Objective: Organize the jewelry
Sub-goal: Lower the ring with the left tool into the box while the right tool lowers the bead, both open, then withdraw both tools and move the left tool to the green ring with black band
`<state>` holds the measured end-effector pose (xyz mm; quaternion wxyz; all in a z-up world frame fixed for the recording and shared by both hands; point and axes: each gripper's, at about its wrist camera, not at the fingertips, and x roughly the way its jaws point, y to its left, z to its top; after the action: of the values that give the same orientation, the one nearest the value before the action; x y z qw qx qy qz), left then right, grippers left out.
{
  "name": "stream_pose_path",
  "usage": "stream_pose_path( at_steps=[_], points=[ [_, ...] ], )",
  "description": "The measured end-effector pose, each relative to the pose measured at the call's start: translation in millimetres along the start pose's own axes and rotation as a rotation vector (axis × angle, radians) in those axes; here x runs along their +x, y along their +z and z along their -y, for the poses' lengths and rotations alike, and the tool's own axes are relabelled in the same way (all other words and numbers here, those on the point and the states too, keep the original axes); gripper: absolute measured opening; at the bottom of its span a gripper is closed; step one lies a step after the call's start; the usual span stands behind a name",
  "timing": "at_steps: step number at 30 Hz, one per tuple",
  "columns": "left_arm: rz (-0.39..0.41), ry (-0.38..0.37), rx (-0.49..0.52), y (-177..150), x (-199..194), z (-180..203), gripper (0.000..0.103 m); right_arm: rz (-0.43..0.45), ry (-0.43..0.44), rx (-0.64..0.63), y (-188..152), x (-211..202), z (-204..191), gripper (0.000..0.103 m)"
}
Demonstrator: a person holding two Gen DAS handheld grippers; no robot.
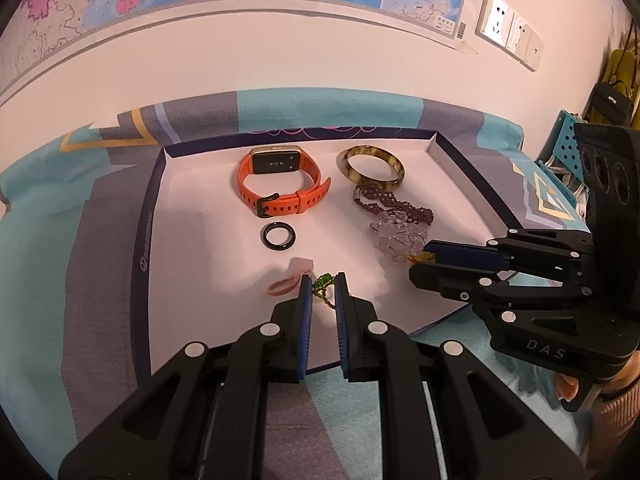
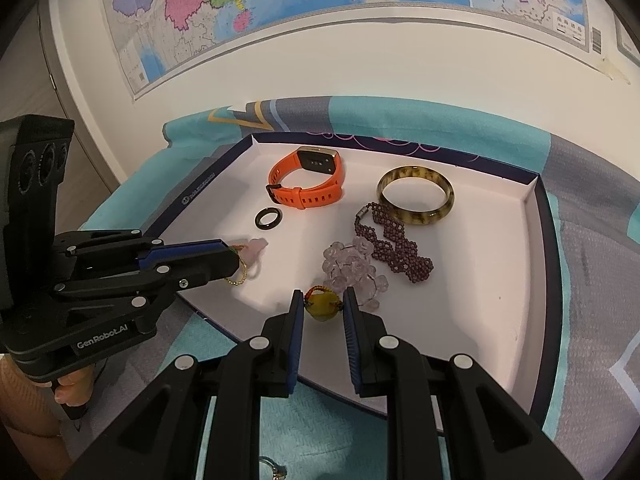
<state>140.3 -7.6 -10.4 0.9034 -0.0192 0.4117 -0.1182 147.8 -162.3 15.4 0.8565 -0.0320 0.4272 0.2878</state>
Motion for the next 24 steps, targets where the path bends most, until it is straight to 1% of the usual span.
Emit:
stream_pose_path(
  at_steps=[5,10,12,13,14,20,24],
  points=[
    [-0.015,-0.002,-0.015,-1.3,4.3,-3.2,0.012,0.000,-0.006,0.004,0.1,1.1,0.5,0.019],
    [-0.012,0.006,-0.013,-2.0,3.6,-2.3,0.014,0.001,-0.006,0.023,-1.2,1.4,2.9,0.020],
    [-0.009,0.007,-0.014,-2.4,1.7,-2.5,0.018,0.009,-0.002,0.029,-2.0,-0.4,3.7,0.022],
    [-0.003,0.011,-0.014,-2.6,-0.2,-2.4,0.022,0.012,-0.003,0.032,-2.5,-1.9,4.7,0.023],
    [0.002,0.014,-0.014,-2.6,-1.5,-2.6,0.025,0.018,-0.004,0.039,-2.8,-3.8,6.2,0.027],
    [0.043,0.026,-0.009,-6.3,-21.4,-0.7,0.033,0.045,0.015,0.091,-8.4,-18.6,16.6,0.029],
    [0.084,0.020,0.016,-14.5,-43.2,4.9,0.035,0.065,0.026,0.095,-16.5,-34.7,16.7,0.032]
  ],
)
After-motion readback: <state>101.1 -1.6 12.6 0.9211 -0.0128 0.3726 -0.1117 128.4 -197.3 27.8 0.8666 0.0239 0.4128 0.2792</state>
